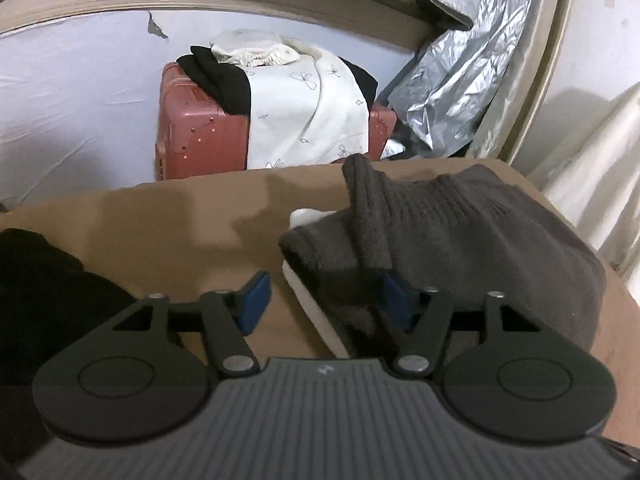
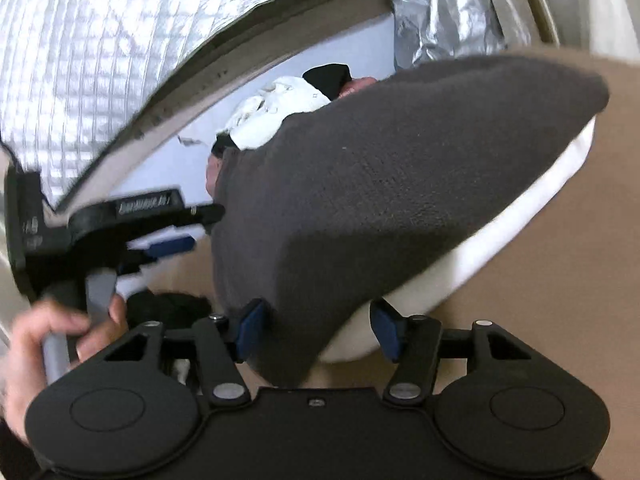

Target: Fold clothes

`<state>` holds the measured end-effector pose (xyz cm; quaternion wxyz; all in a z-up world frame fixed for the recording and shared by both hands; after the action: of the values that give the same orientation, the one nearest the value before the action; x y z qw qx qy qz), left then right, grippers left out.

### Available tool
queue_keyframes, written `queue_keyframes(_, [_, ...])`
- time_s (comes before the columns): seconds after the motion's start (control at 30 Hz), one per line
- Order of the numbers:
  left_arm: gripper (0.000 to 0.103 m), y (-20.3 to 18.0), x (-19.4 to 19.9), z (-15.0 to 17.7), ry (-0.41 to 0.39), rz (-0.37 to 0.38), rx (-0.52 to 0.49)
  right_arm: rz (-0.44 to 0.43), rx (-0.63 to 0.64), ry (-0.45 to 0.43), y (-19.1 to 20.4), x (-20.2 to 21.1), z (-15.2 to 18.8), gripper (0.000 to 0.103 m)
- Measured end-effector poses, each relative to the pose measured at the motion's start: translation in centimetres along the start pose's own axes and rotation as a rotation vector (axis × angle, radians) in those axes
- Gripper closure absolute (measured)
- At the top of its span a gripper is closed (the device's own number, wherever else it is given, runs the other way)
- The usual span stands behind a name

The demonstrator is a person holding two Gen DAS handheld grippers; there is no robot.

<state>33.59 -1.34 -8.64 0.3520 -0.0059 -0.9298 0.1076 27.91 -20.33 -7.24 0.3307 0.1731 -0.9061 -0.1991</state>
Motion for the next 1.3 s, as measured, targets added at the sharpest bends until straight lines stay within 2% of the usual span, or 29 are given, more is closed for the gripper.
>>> queue_keyframes(0.03, [0.024, -0.1, 0.3, 0.0, 0.016, 0.015, 0.005, 0.029, 0.025, 0.002, -0.1, 0.7, 0.3, 0.037])
queue_keyframes(0.07, [0.021, -0.2, 0.7, -0.1, 0.031, 0.031, 0.011, 0.057, 0.05, 0.005, -0.2, 1.3, 0.5, 0.036])
queue_keyframes(0.2, [0.017, -2.2, 3.1, 0.3, 0.039, 0.027, -0.057, 0.191, 0.112, 0.016, -0.4, 4.8, 2.1, 0.035])
queue_keyframes(0.33, [0.011, -4.7, 6.2, 1.5, 0.031, 0.008, -0.143, 0.253, 0.136, 0.016, 0.0, 7.9, 2.9, 0.035])
queue_keyframes(0.47, [0.007, -6.7, 9.0, 3.8, 0.061, 0.016, -0.194, 0.299, 0.137, 0.003, 0.1, 10.4, 3.9, 0.035])
queue_keyframes(0.57, [0.007, -7.9, 10.6, 5.9, 0.104, 0.009, -0.22, 0.321, 0.124, -0.003, 0.0, 12.1, 4.8, 0.032])
queue_keyframes(0.63, [0.007, -8.5, 11.6, 6.8, 0.118, 0.011, -0.23, 0.338, 0.124, -0.008, 0.1, 13.1, 5.5, 0.025])
queue_keyframes(0.7, [0.007, -9.2, 12.6, 7.5, 0.126, 0.018, -0.242, 0.352, 0.137, -0.015, 0.4, 13.9, 6.0, 0.024])
queue_keyframes(0.83, [0.004, -9.9, 15.5, 8.8, 0.081, 0.01, -0.281, 0.362, 0.13, -0.036, 1.1, 16.0, 6.9, 0.024])
queue_keyframes(1.0, [0.001, -8.6, 18.3, 11.8, 0.093, 0.009, -0.304, 0.379, 0.081, -0.049, 1.4, 18.1, 7.9, 0.02])
queue_keyframes(1.2, [0.001, -7.1, 20.2, 14.6, 0.174, 0.004, -0.327, 0.413, 0.077, -0.057, 3.0, 20.4, 9.3, 0.013])
queue_keyframes(1.3, [0.0, -6.6, 21.5, 15.2, 0.165, 0.019, -0.314, 0.43, 0.08, -0.061, 3.7, 21.0, 10.0, 0.011])
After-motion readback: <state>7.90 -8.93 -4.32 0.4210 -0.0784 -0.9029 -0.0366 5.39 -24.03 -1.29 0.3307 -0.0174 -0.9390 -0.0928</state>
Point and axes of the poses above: each gripper's, at about its wrist camera, not at the fingertips, and x roughly against the way its jaws point, y to its left, z to its underside, the point moved 6 cm from there along -x, roughly the way its jaws point, and after that the axes turned 6 degrees about -z, right-handed, at the moved point
